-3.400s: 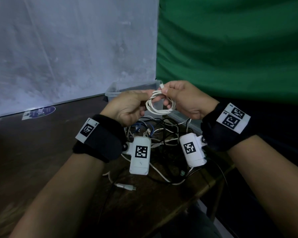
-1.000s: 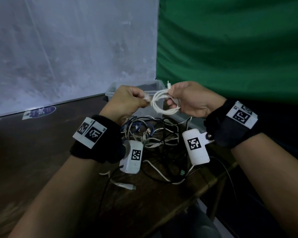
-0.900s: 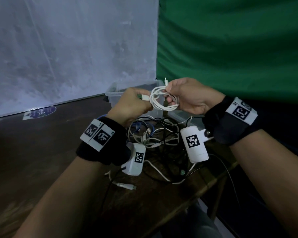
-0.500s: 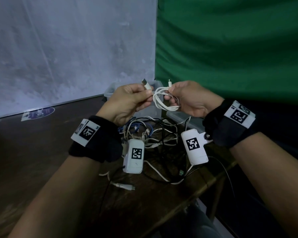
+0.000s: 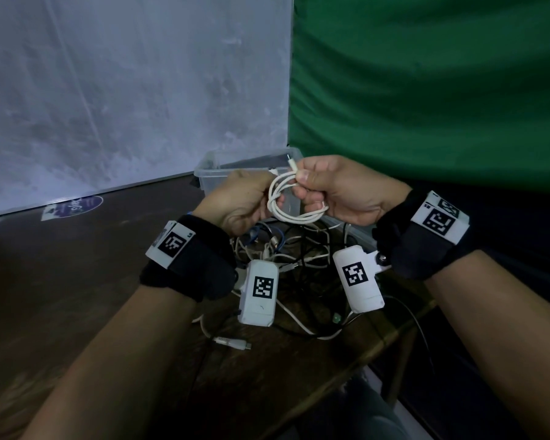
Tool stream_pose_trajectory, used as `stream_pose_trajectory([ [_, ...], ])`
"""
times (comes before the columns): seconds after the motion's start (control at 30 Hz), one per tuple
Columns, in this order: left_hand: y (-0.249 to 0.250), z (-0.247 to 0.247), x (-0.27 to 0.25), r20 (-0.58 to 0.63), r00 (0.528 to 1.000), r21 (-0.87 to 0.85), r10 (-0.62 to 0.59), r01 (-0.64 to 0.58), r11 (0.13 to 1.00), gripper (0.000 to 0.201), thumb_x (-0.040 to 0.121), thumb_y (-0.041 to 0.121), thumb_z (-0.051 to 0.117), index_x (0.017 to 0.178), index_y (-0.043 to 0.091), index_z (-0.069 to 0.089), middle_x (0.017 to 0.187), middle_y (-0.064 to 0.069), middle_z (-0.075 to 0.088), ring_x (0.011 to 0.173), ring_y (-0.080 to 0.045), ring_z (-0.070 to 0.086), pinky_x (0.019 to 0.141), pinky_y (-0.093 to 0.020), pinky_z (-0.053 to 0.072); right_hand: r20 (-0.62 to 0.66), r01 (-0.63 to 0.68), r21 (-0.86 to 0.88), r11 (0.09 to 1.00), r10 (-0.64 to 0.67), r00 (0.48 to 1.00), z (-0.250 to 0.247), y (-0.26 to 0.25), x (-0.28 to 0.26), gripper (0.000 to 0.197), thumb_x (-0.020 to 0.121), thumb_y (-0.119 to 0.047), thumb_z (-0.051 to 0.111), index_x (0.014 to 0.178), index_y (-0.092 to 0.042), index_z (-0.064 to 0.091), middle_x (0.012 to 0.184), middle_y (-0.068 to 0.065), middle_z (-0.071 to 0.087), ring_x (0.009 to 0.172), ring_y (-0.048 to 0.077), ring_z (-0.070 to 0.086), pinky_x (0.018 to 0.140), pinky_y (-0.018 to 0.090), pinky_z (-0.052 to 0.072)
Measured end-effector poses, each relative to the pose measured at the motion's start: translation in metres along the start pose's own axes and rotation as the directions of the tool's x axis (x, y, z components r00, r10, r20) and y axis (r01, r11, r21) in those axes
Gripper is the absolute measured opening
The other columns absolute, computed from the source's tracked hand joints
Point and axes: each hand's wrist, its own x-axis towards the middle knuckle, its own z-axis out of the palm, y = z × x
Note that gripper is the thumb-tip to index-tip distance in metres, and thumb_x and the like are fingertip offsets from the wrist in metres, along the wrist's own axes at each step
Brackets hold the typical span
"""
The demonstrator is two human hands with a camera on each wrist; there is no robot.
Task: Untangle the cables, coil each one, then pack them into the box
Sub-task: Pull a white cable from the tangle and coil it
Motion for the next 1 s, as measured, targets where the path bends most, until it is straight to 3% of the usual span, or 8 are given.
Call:
stream_pose_trajectory([
  [0.1, -0.002, -0.002, 0.005, -0.119, 0.993, -0.089, -0.012, 0.001, 0.996, 0.020, 0.092, -0.001, 0.042, 0.107, -0.003, 0.054, 0.073, -0.014, 0.055, 0.046, -0.013, 0.058, 0.045, -0.021, 0.051, -0.041, -0.010, -0.011, 1.000, 0.010, 0.999, -0.002, 0.000, 0.001, 0.024, 0.099, -0.001, 0.035, 0.079, -0.006, 0.048, 0.067, 0.005, 0.044, 0.046, 0.003, 0.034, 0.045, 0.014, 0.032],
  [0.23, -0.004, 0.001, 0.008, -0.172, 0.983, -0.112, 0.068, -0.088, 0.990, 0.017, 0.095, 0.002, 0.037, 0.105, 0.001, 0.050, 0.082, -0.015, 0.059, 0.057, -0.015, 0.061, 0.062, -0.029, 0.057, -0.175, -0.060, -0.056, 0.997, 0.049, 0.983, -0.005, 0.005, 0.004, 0.025, 0.100, -0.003, 0.036, 0.079, -0.007, 0.050, 0.066, 0.005, 0.044, 0.046, 0.003, 0.036, 0.044, 0.013, 0.031],
  [0.33, -0.003, 0.003, 0.006, -0.167, 0.974, -0.092, 0.152, -0.168, 0.981, 0.009, 0.098, 0.007, 0.042, 0.090, 0.009, 0.046, 0.073, -0.005, 0.057, 0.061, -0.013, 0.060, 0.070, -0.029, 0.055, -0.278, -0.125, -0.020, 0.992, 0.115, 0.954, -0.008, 0.007, 0.007, 0.025, 0.101, -0.006, 0.037, 0.080, -0.008, 0.052, 0.065, 0.004, 0.045, 0.042, 0.002, 0.037, 0.041, 0.012, 0.031],
  [0.5, 0.002, 0.002, -0.005, 0.024, 0.967, 0.078, 0.252, -0.253, 0.964, 0.020, 0.096, 0.010, 0.050, 0.076, 0.016, 0.051, 0.069, 0.000, 0.058, 0.066, -0.011, 0.056, 0.069, -0.023, 0.050, -0.369, -0.204, -0.037, 0.978, 0.177, 0.913, -0.007, 0.005, 0.011, 0.027, 0.101, -0.008, 0.036, 0.078, -0.011, 0.050, 0.063, 0.002, 0.044, 0.039, 0.003, 0.034, 0.038, 0.014, 0.030],
  [0.63, 0.001, 0.002, -0.008, 0.078, 0.964, 0.242, 0.256, -0.267, 0.933, 0.015, 0.090, 0.008, 0.059, 0.078, 0.014, 0.064, 0.072, -0.002, 0.062, 0.075, -0.019, 0.055, 0.079, -0.031, 0.048, -0.427, -0.204, -0.053, 0.977, 0.163, 0.890, -0.004, 0.008, 0.012, 0.029, 0.100, -0.005, 0.036, 0.075, -0.011, 0.049, 0.063, 0.003, 0.044, 0.035, 0.001, 0.036, 0.037, 0.013, 0.029],
  [0.8, 0.002, 0.001, -0.011, 0.071, 0.950, 0.307, 0.304, -0.310, 0.900, 0.015, 0.079, -0.003, 0.068, 0.071, 0.009, 0.069, 0.074, -0.017, 0.058, 0.070, -0.025, 0.047, 0.068, -0.034, 0.042, -0.372, -0.157, -0.005, 0.988, 0.144, 0.917, -0.003, 0.011, 0.012, 0.022, 0.100, -0.004, 0.036, 0.083, -0.009, 0.050, 0.063, 0.003, 0.044, 0.040, 0.003, 0.040, 0.037, 0.015, 0.033],
  [0.93, 0.002, -0.003, -0.007, 0.041, 0.947, 0.362, 0.318, -0.311, 0.879, 0.014, 0.077, -0.001, 0.072, 0.070, 0.011, 0.068, 0.052, 0.002, 0.059, 0.048, -0.009, 0.045, 0.049, -0.019, 0.037, -0.363, -0.127, 0.042, 0.991, 0.134, 0.922, -0.002, 0.009, 0.011, 0.022, 0.100, -0.004, 0.037, 0.085, -0.008, 0.051, 0.065, 0.004, 0.046, 0.043, 0.004, 0.045, 0.038, 0.016, 0.037],
  [1.0, 0.002, -0.004, -0.006, 0.030, 0.947, 0.384, 0.319, -0.305, 0.871, 0.013, 0.077, 0.000, 0.072, 0.072, 0.011, 0.068, 0.046, 0.008, 0.058, 0.045, -0.005, 0.045, 0.046, -0.017, 0.036, -0.355, -0.123, 0.059, 0.991, 0.136, 0.925, -0.001, 0.008, 0.011, 0.021, 0.100, -0.004, 0.037, 0.087, -0.007, 0.052, 0.067, 0.005, 0.048, 0.046, 0.005, 0.047, 0.039, 0.017, 0.038],
])
